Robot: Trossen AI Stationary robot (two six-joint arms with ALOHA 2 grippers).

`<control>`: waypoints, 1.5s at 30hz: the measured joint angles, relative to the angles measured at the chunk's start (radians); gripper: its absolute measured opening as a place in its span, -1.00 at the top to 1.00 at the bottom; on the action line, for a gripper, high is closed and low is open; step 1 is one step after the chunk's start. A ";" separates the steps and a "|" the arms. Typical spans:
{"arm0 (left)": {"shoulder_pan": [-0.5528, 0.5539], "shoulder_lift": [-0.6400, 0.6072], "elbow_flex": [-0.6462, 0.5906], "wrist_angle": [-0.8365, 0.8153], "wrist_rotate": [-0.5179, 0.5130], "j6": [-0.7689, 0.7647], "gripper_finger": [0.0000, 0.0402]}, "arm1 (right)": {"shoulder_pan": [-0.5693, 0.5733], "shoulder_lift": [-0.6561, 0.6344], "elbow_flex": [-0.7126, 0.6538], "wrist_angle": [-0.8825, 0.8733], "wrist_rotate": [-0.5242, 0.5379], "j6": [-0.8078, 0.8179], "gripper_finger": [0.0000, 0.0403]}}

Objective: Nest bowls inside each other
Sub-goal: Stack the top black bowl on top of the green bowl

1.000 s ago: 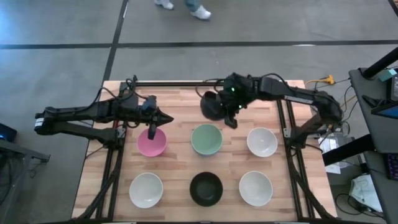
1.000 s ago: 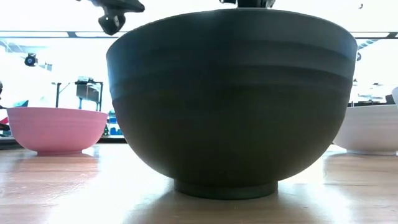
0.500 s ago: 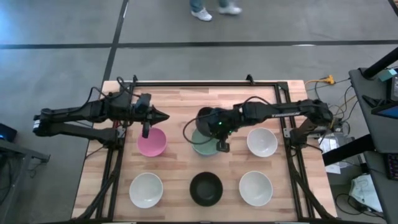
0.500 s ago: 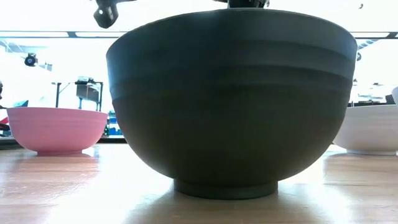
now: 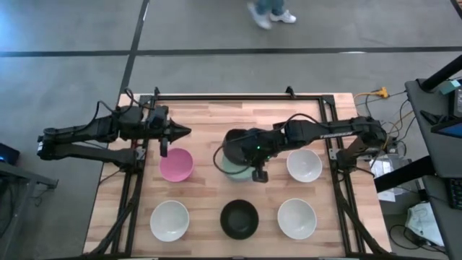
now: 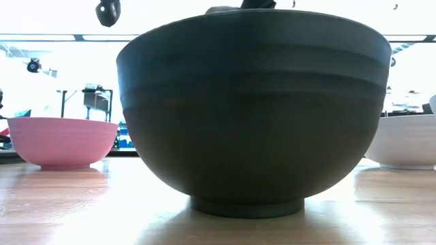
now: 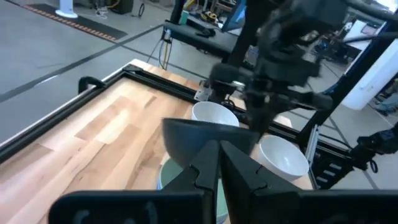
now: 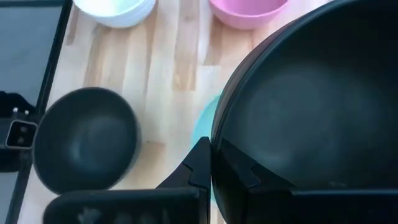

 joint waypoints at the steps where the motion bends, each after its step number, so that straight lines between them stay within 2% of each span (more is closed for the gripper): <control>1: 0.000 0.000 -0.001 0.000 -0.008 0.001 1.00 | 0.011 0.010 0.010 -0.007 0.001 0.000 0.96; 6: 0.000 0.002 -0.002 -0.001 -0.013 0.002 1.00 | 0.063 0.091 0.099 -0.124 0.071 -0.013 0.96; 15: 0.000 -0.001 -0.004 -0.001 -0.014 0.003 1.00 | 0.110 0.316 0.371 -0.352 0.178 -0.089 0.96; 24: 0.000 0.001 -0.004 -0.002 -0.015 0.003 1.00 | 0.108 0.492 0.580 -0.581 0.187 -0.105 0.96; 32: 0.000 0.007 -0.004 -0.001 -0.015 0.003 1.00 | 0.111 0.559 0.665 -0.617 0.179 -0.105 0.96; 45: 0.000 0.010 -0.005 -0.002 -0.014 0.002 1.00 | 0.113 0.575 0.636 -0.622 0.142 -0.041 0.96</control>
